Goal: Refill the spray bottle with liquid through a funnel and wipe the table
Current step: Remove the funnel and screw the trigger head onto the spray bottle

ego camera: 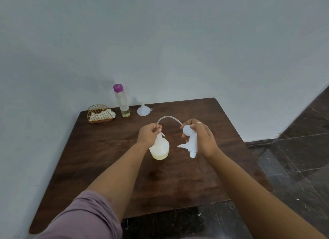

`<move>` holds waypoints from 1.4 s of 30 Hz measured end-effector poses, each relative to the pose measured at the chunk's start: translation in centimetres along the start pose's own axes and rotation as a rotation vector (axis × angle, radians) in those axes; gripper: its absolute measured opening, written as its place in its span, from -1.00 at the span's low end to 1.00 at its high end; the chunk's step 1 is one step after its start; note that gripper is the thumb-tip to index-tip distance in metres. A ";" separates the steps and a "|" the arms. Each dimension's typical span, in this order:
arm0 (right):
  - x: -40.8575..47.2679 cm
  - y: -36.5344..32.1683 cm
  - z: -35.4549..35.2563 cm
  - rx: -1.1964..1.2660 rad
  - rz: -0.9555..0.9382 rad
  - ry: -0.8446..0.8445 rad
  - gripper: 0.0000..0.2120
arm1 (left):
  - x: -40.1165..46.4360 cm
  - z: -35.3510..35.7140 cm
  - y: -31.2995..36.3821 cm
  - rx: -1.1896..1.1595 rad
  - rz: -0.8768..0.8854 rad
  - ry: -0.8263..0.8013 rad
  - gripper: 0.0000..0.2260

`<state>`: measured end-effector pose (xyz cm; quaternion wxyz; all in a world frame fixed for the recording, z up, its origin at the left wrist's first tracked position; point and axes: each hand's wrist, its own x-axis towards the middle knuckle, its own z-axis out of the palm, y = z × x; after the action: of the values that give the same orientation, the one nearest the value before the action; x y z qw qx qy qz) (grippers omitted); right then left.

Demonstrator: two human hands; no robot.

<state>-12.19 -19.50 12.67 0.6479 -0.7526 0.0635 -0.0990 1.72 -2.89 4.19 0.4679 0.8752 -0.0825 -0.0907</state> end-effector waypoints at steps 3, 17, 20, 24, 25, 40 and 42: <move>0.2 0.0 0.2 -0.039 0.018 -0.011 -0.59 | 0.2 -0.1 -0.4 0.071 0.009 0.012 -0.85; 1.1 -1.3 0.5 -0.039 0.038 -0.013 -0.67 | -1.0 -1.2 -0.2 0.065 0.090 0.119 -0.86; 0.8 -1.1 0.4 -0.033 0.022 -0.014 -0.68 | -0.9 -0.8 -0.7 0.089 0.091 0.107 -0.85; 0.7 -1.0 0.4 -0.080 0.039 -0.035 -0.68 | -0.8 -0.5 -1.1 0.205 0.077 0.075 -0.83; 0.7 -1.2 0.4 -0.113 0.053 -0.055 -0.67 | -0.9 -0.5 -1.1 0.242 0.071 0.065 -0.81; 6.8 -7.7 3.7 -0.957 0.294 -0.508 -0.62 | -1.3 -1.4 -1.9 0.178 -0.031 -0.231 -0.50; 7.9 -7.8 5.3 -1.195 0.157 -0.498 -0.71 | -1.3 -1.0 -2.4 0.215 -0.017 -0.203 -0.59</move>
<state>-3.56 -14.99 20.17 0.1186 -0.9768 0.0102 0.1782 0.82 -0.51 2.84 0.3601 0.9073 -0.1310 -0.1734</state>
